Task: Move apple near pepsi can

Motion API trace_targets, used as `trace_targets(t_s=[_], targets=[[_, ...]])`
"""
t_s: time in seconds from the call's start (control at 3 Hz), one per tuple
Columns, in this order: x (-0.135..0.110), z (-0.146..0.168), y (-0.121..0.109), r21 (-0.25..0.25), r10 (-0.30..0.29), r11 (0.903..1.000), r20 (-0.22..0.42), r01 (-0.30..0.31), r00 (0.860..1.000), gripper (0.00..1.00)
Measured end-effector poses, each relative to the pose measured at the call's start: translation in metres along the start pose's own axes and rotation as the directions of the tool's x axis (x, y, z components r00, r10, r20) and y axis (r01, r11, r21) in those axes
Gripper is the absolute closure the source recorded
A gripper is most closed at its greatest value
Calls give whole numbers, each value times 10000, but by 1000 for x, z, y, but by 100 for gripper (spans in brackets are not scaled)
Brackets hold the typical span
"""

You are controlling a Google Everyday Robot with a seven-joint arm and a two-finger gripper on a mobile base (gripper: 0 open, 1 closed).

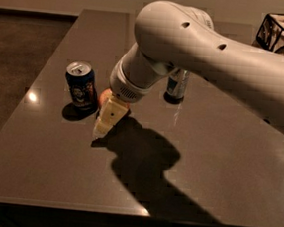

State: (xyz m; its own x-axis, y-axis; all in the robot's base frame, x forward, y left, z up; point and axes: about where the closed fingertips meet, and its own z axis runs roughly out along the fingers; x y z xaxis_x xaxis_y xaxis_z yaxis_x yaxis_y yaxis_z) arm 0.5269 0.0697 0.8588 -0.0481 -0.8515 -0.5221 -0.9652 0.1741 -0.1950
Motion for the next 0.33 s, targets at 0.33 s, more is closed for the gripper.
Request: trace_targets(t_s=[0.33], targets=[[0,0,0,0,0,10000,0,0,10000,0]])
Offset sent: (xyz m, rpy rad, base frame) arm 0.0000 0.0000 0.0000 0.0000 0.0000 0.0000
